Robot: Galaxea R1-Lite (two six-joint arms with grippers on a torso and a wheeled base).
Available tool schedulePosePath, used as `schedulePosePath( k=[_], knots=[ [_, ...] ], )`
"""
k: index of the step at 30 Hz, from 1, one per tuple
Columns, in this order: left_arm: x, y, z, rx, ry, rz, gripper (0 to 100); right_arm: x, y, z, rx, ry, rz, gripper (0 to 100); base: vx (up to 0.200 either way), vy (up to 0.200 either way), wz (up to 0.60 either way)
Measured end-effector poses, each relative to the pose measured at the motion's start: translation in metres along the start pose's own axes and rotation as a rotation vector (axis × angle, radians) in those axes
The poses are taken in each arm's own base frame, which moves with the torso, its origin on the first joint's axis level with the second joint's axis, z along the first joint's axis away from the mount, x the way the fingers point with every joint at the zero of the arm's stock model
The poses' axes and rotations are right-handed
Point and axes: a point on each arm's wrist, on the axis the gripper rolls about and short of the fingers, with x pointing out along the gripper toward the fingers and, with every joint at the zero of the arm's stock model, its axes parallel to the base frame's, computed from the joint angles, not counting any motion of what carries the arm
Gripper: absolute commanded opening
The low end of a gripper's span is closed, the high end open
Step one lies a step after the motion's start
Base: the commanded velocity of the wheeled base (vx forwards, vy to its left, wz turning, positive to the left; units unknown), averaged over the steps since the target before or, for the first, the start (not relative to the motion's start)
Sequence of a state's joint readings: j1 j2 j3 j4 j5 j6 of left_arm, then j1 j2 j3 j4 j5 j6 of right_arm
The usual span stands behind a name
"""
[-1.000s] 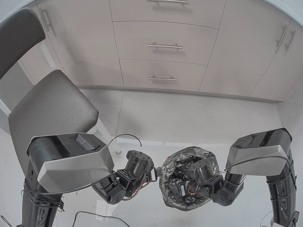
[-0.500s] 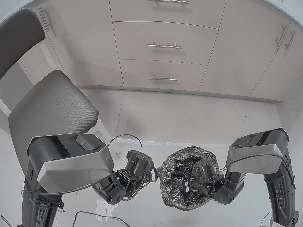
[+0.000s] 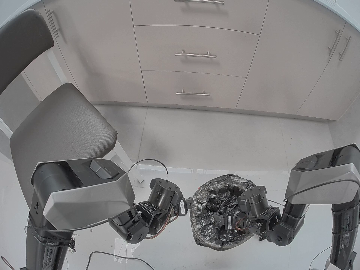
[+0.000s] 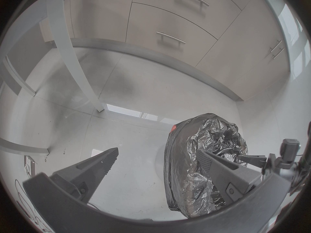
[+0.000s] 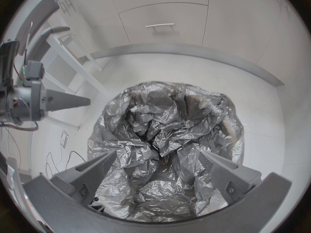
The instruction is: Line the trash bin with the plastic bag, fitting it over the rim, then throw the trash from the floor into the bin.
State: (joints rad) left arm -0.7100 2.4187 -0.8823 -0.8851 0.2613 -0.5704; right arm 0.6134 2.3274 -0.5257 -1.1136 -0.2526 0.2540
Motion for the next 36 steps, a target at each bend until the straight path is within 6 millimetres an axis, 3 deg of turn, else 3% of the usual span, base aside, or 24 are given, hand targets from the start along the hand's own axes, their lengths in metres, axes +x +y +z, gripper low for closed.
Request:
schedulePosePath(
  k=[5,9,14,18,26,36],
  knots=[
    [-0.008,0.0,0.004,-0.013,-0.02,-0.01,100,-0.026,-0.004,0.015,0.026,-0.056,0.01,100,0.0,0.0,0.0],
    [-0.024,-0.002,0.016,-0.02,-0.061,-0.012,100,-0.044,-0.022,0.033,0.072,-0.117,-0.022,100,0.0,0.0,0.0],
    [-0.063,-0.009,0.04,-0.014,-0.163,-0.011,100,-0.056,-0.059,0.055,0.133,-0.182,-0.115,100,0.0,0.0,0.0],
    [-0.107,-0.011,0.06,0.03,-0.262,-0.009,100,-0.055,-0.088,0.076,0.174,-0.212,-0.188,100,0.0,0.0,0.0],
    [-0.204,0.006,0.087,0.108,-0.447,-0.009,100,-0.027,-0.13,0.122,0.216,-0.279,-0.257,100,0.0,0.0,0.0],
    [-0.301,0.066,0.089,0.125,-0.628,0.113,100,0.053,-0.17,0.163,0.219,-0.295,-0.312,100,0.0,0.0,0.0]
  ],
)
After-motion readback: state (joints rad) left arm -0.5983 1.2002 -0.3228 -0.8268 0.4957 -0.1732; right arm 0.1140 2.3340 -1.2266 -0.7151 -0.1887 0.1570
